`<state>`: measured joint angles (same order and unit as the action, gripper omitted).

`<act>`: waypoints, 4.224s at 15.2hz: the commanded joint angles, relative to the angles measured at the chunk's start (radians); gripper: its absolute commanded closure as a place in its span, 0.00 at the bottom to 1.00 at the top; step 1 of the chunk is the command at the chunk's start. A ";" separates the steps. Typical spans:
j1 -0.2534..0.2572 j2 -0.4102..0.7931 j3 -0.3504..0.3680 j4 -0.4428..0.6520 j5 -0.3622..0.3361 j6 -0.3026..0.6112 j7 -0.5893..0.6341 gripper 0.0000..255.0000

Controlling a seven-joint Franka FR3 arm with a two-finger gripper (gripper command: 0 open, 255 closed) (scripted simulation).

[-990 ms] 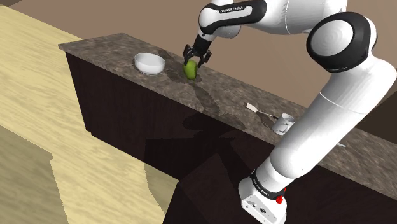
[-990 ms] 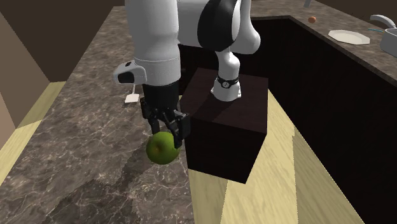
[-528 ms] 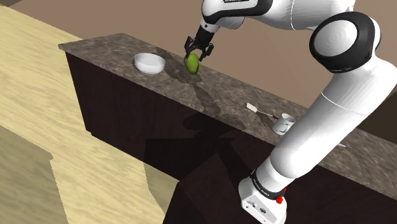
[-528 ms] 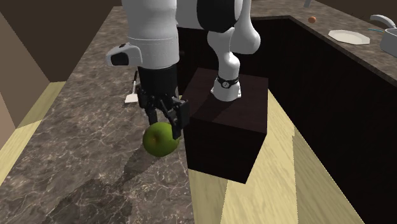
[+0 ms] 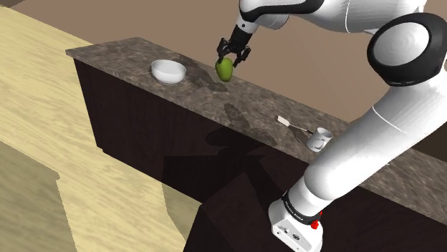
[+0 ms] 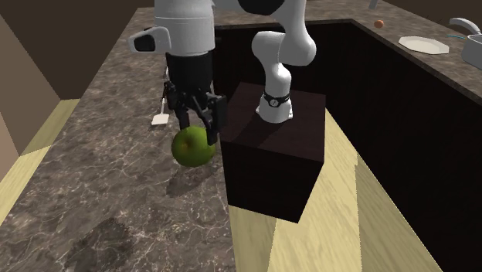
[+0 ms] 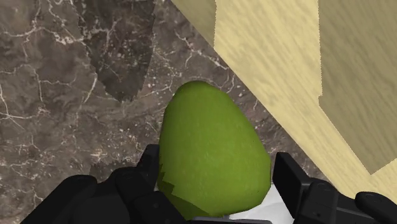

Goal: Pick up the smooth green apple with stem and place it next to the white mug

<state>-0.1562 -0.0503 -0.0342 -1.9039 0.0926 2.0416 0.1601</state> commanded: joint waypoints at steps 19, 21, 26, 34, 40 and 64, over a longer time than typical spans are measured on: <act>-0.161 -0.602 -0.199 -0.526 -0.093 -0.097 -0.290 1.00; -0.185 -0.653 -0.227 -0.553 -0.115 -0.122 -0.324 1.00; -0.250 -0.764 -0.302 -0.599 -0.177 -0.192 -0.416 1.00; -0.357 -0.885 -0.441 -0.607 -0.291 -0.306 -0.583 1.00; -0.422 -0.922 -0.558 -0.562 -0.381 -0.379 -0.721 1.00; -0.458 -0.884 -0.934 -0.406 -0.611 -0.394 -1.061 1.00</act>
<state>-0.6146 -0.9343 -0.9591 -2.2989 -0.5118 1.6341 -0.9004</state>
